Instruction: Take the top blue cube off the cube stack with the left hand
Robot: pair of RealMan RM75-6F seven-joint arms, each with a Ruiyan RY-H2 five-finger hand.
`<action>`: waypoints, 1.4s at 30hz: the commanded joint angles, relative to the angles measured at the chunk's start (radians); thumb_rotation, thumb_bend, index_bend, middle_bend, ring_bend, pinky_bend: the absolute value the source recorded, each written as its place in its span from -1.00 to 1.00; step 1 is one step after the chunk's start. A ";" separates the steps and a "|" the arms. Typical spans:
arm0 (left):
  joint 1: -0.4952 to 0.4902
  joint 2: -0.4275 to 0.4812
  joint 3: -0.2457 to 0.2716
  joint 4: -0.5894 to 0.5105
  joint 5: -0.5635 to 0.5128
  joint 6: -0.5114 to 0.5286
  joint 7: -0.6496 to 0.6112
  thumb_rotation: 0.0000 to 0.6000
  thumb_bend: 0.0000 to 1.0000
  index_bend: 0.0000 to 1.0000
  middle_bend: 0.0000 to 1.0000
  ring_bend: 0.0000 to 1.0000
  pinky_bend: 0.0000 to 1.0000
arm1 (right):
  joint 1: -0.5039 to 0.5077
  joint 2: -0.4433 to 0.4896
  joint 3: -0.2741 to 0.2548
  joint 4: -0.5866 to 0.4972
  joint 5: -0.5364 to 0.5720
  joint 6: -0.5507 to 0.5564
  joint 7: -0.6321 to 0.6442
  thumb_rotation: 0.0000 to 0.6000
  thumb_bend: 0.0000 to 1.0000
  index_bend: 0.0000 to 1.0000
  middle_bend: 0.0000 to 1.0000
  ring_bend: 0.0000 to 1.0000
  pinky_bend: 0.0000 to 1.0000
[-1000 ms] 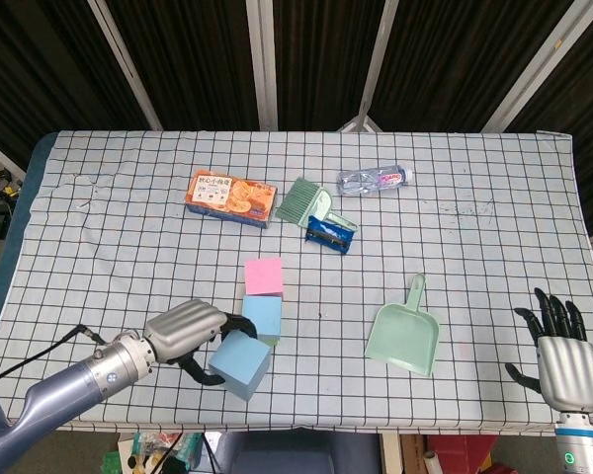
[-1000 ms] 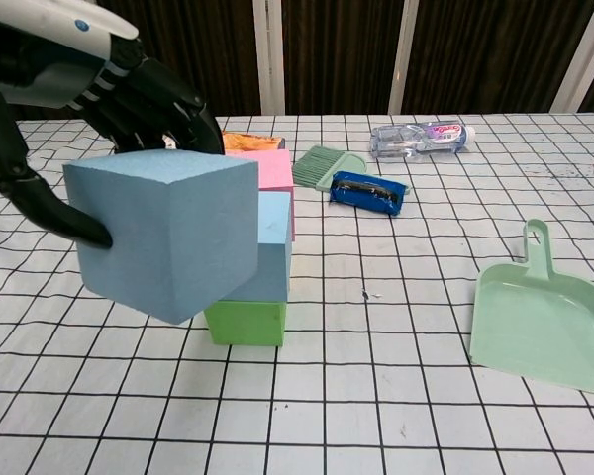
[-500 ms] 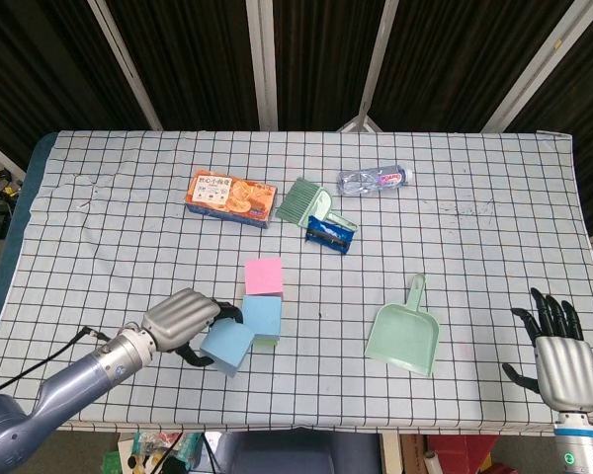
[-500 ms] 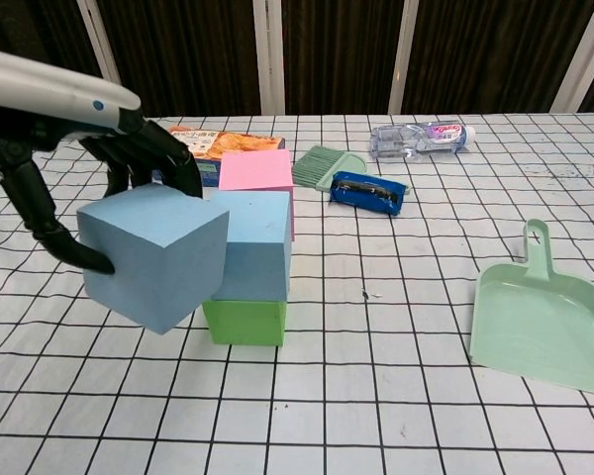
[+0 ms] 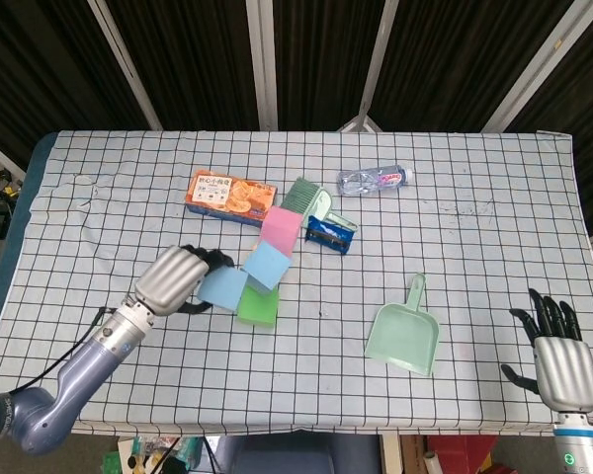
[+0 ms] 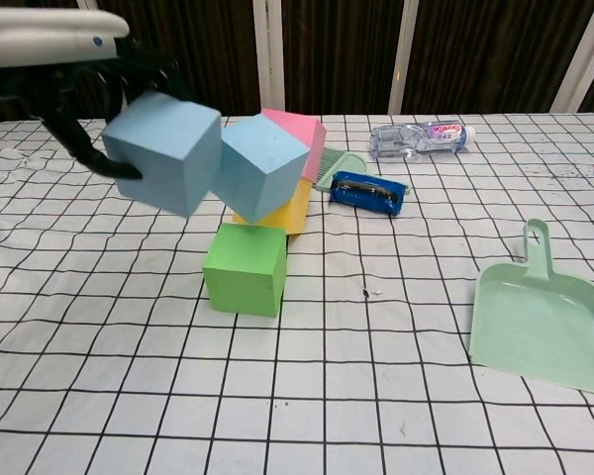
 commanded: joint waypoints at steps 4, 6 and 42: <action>0.053 -0.107 -0.049 0.303 0.071 0.252 0.480 1.00 -0.26 -0.24 0.13 -0.11 -0.09 | 0.002 0.001 -0.002 -0.002 -0.003 -0.004 0.003 1.00 -0.71 -0.51 -1.00 -0.92 -1.00; 0.061 -0.120 -0.050 0.353 0.102 0.298 0.536 1.00 -0.29 -0.24 0.12 -0.11 -0.09 | 0.002 0.001 -0.002 -0.002 -0.001 -0.005 0.004 1.00 -0.71 -0.51 -1.00 -0.92 -1.00; 0.244 0.029 0.060 0.192 -0.152 -0.001 0.091 1.00 -0.64 -0.65 -0.54 -0.56 -0.30 | 0.003 -0.002 0.000 0.000 0.003 -0.006 0.005 1.00 -0.71 -0.51 -1.00 -0.92 -1.00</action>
